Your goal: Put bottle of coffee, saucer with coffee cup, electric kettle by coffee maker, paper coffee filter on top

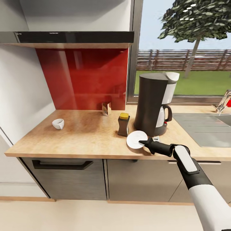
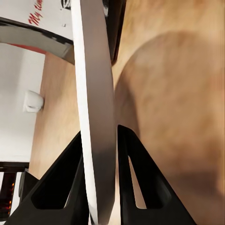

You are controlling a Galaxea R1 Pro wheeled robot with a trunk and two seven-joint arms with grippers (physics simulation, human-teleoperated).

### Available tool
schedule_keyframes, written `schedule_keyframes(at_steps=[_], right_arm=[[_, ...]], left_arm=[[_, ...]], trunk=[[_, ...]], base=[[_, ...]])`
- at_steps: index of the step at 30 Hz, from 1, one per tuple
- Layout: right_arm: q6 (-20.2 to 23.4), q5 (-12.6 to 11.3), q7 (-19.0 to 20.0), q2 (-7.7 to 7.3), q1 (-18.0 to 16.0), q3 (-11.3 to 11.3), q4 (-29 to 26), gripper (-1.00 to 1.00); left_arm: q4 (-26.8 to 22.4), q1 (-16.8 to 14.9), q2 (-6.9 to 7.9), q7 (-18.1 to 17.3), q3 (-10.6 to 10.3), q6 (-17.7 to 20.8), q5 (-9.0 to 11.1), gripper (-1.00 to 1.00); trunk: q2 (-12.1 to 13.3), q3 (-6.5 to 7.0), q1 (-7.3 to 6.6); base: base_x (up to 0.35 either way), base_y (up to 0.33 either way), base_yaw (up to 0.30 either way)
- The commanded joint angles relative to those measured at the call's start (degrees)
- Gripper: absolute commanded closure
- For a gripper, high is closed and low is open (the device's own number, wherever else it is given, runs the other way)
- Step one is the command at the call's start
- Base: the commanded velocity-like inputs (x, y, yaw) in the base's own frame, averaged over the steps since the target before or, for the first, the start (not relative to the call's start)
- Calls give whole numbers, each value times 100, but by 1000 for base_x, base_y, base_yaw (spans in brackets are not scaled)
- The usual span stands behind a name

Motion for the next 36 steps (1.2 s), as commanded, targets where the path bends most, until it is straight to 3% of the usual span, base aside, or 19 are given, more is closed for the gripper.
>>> schedule_keyframes(at_steps=[1,36], right_arm=[[9,-26,11,-4,-4,7,-1,100],[9,-28,11,-4,-4,-2,-1,100]], left_arm=[[-5,-2,2,-19,-48,60,49,-100],[-5,-2,2,-18,-48,60,49,-100]], trunk=[[-3,-10,0],[-3,-126,0]], base=[[0,0,0],[0,0,0]])
